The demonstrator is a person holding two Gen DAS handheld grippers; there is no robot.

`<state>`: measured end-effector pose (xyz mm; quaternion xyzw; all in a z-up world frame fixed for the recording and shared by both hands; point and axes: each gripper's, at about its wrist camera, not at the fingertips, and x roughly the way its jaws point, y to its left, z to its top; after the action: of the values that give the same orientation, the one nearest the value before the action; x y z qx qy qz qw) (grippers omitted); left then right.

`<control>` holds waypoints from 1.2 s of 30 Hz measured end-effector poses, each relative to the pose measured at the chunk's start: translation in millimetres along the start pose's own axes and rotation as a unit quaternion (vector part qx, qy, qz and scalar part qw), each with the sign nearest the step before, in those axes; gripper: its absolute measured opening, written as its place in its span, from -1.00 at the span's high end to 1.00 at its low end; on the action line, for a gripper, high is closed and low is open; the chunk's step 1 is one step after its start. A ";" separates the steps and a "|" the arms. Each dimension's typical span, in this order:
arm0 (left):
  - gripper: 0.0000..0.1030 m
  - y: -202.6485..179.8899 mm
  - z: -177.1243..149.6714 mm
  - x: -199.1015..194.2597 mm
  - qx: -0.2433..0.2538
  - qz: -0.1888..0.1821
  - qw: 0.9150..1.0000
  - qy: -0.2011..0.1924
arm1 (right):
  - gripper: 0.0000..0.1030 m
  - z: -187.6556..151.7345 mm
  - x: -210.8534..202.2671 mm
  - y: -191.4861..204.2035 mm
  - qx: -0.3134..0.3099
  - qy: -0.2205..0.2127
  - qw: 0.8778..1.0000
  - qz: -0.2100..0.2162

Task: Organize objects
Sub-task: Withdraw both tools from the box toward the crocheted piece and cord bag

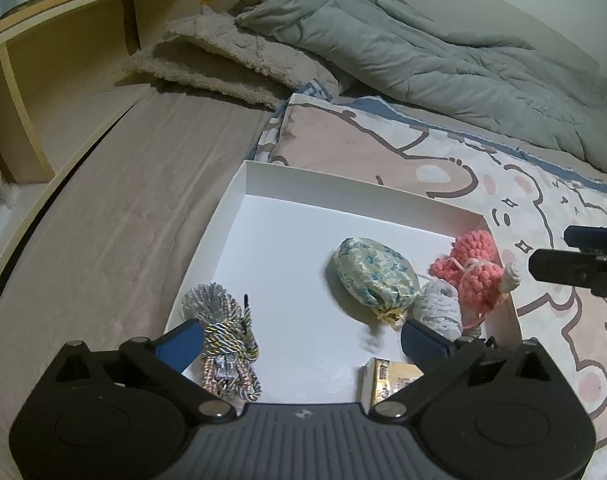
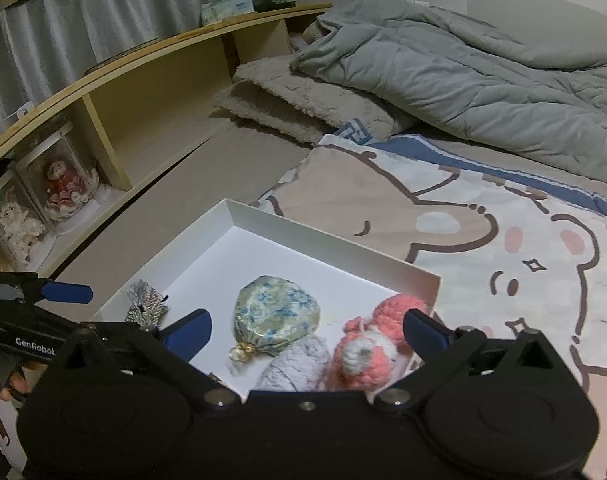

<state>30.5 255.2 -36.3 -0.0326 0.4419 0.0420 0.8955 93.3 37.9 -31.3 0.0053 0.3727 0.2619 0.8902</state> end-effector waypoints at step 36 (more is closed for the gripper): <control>-1.00 -132.8 38.0 15.8 0.070 -0.061 0.996 -0.013 | -1.00 -32.3 -83.1 -125.2 0.057 -0.021 0.992 -0.106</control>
<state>83.9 127.5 -22.9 0.0034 0.4288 -0.0431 0.9023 81.0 -115.2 -25.4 0.0217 0.3668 0.1438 0.9189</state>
